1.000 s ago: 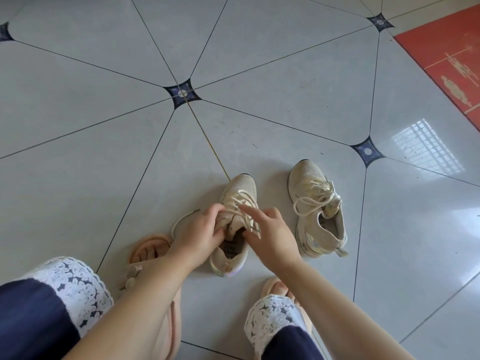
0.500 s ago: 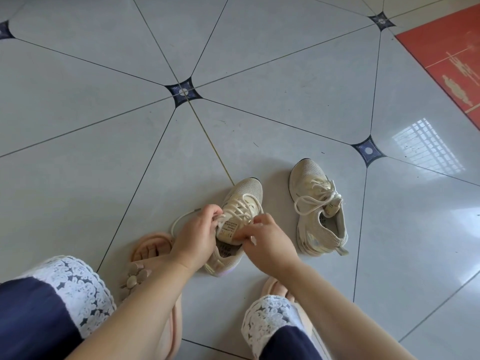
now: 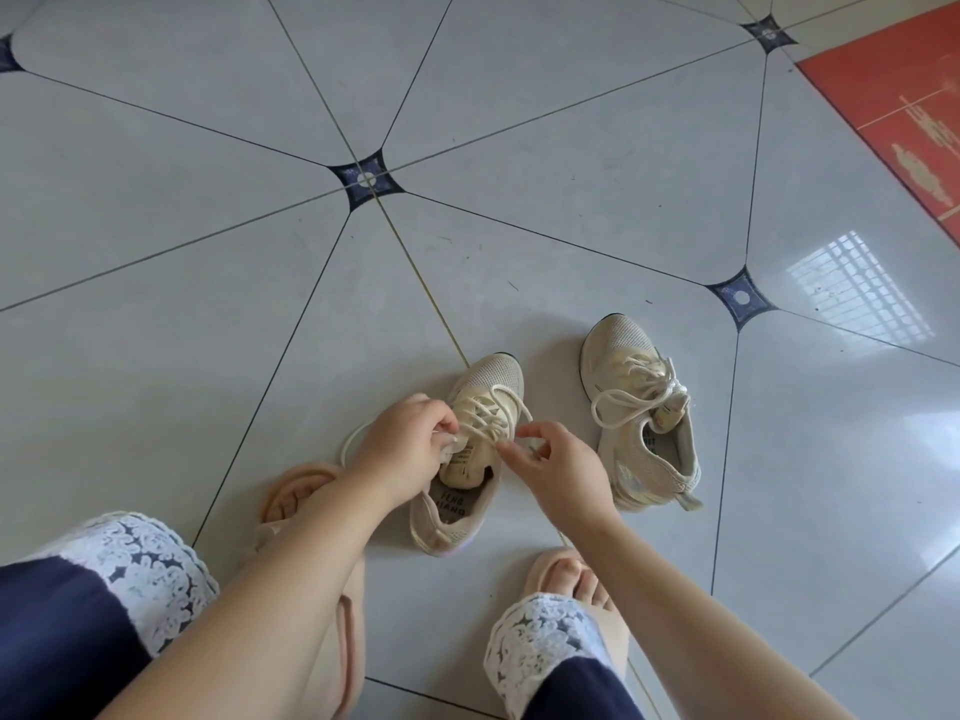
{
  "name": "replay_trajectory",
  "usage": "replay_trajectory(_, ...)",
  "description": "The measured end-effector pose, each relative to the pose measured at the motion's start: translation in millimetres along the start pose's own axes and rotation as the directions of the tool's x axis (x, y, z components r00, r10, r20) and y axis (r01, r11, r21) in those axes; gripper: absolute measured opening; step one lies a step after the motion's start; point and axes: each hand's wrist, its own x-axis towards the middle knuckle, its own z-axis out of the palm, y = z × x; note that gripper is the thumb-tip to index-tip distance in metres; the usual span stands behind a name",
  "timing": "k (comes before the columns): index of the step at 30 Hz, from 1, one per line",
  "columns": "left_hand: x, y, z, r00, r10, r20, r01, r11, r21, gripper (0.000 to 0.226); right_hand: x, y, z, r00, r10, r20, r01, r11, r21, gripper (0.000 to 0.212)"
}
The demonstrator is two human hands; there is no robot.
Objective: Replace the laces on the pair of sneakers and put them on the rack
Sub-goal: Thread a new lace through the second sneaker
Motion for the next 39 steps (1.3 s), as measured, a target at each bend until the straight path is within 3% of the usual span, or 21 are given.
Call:
replay_trajectory(6,-2,2,3,0.999,-0.016,-0.03,0.02,0.989,0.144,0.008,5,-3,8,0.997,0.018,-0.075,-0.009,0.992,0.125,0.03)
replay_trajectory(13,-8,-2,0,0.987,-0.117,-0.111,0.126,0.989,0.073,0.011,5,5,6,0.993,0.068,-0.098,-0.055,0.991,0.121,0.03)
replay_trajectory(24,-15,-10,-7,0.981,-0.117,-0.158,0.127,0.99,0.059,0.024,6,14,1,0.98,0.153,-0.129,-0.137,0.982,0.129,0.031)
replay_trajectory(27,-14,-11,-6,0.974,-0.179,-0.138,0.187,0.981,0.048,0.023,5,16,3,0.977,0.178,-0.12,-0.16,0.977,0.144,0.03)
replay_trajectory(30,-11,-11,-7,0.972,-0.232,-0.031,0.233,0.972,0.038,0.018,6,15,3,0.992,0.113,-0.062,-0.11,0.993,0.047,0.037)
replay_trajectory(34,-8,-5,-11,0.982,-0.187,-0.017,0.185,0.98,-0.069,0.007,10,14,-6,0.993,0.103,0.066,-0.097,0.991,-0.087,0.034)
replay_trajectory(37,-7,3,-5,0.992,-0.121,0.02,0.122,0.992,-0.028,0.045,9,6,-8,0.994,0.112,-0.002,-0.112,0.985,-0.129,0.033)
replay_trajectory(39,-5,8,0,0.992,-0.107,0.061,0.11,0.993,-0.041,0.055,9,-1,-6,0.995,0.051,-0.087,-0.069,0.974,-0.216,0.038)
